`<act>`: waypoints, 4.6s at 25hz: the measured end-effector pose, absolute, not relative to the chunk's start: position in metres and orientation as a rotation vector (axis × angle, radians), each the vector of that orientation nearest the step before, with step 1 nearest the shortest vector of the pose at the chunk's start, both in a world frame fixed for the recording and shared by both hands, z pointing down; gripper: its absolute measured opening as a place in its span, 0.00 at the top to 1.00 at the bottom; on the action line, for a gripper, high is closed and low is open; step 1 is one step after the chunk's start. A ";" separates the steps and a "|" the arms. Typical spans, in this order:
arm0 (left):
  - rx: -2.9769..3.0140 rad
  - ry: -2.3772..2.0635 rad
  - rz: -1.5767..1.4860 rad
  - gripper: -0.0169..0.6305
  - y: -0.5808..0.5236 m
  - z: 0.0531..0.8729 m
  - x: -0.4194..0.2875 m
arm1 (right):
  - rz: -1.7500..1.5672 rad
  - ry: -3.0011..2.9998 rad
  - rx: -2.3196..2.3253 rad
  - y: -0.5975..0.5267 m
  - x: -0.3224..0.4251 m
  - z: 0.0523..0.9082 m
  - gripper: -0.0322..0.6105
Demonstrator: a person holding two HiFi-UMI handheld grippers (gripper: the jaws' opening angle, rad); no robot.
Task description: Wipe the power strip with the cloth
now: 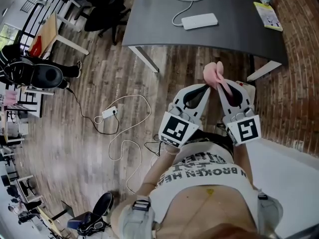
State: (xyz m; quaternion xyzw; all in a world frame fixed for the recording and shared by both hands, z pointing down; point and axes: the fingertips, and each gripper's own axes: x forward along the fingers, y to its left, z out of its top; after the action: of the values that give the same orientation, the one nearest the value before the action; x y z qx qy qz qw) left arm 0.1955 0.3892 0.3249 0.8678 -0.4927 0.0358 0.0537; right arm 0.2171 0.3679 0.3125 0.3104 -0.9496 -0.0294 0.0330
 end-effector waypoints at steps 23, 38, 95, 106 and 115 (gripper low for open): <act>2.725 -1.299 0.129 0.96 0.249 0.333 0.107 | -0.140 -2.838 1.055 0.225 0.127 0.316 0.92; 2.680 -1.322 0.144 0.96 0.223 0.346 0.052 | -0.105 -2.814 1.008 0.192 0.078 0.333 0.92; 2.593 -1.443 0.157 0.96 -0.072 0.342 0.055 | -0.116 -2.887 0.854 -0.094 0.074 0.329 0.92; 2.677 -1.355 0.138 0.96 -0.078 0.340 0.003 | -0.129 -2.850 0.950 -0.097 0.023 0.329 0.92; 2.701 -1.281 0.157 0.96 -0.073 0.357 -0.030 | -0.099 -2.812 1.020 -0.092 -0.006 0.345 0.92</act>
State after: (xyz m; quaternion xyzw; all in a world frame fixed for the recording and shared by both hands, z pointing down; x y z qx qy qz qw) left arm -0.0304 -0.0733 0.3571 0.8999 -0.4266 0.0524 0.0739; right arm -0.0063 -0.0919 0.3445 0.3398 -0.9370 -0.0331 0.0744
